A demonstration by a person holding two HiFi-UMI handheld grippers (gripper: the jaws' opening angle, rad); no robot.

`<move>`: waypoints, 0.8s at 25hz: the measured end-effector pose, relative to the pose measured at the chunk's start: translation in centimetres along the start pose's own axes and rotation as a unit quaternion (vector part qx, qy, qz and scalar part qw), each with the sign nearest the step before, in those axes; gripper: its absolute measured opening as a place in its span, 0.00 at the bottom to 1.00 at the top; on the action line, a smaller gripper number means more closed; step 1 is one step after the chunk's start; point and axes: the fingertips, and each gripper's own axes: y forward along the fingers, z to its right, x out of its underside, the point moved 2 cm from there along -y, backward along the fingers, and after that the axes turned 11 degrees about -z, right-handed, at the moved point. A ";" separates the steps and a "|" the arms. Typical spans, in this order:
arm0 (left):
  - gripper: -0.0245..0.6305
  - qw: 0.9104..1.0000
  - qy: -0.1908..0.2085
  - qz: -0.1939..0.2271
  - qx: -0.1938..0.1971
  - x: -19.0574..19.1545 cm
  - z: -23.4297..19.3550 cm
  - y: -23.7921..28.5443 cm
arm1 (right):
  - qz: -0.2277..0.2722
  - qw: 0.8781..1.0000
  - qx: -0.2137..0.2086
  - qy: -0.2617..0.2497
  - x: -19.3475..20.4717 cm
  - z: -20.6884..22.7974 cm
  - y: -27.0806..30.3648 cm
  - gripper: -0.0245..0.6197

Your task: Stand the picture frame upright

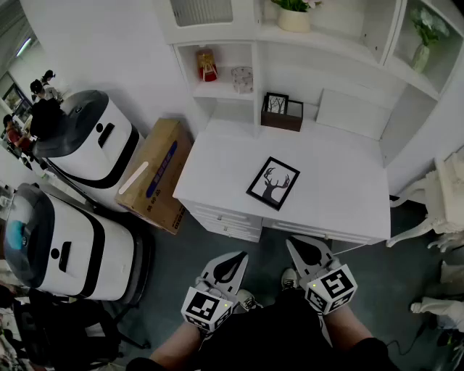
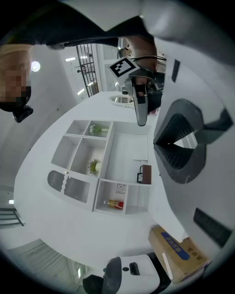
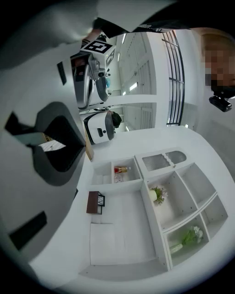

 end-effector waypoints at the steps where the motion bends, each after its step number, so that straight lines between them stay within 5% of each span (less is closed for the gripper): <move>1: 0.04 1.000 -0.002 -0.001 0.001 0.0 0.1 0.0 | -0.001 1.000 0.000 -0.001 0.0 0.0 0.0 0.04; 20: 0.04 1.000 -0.019 -0.007 -0.005 0.7 -1.1 -0.3 | 0.004 1.000 -0.022 -0.007 -0.4 -1.1 1.3 0.04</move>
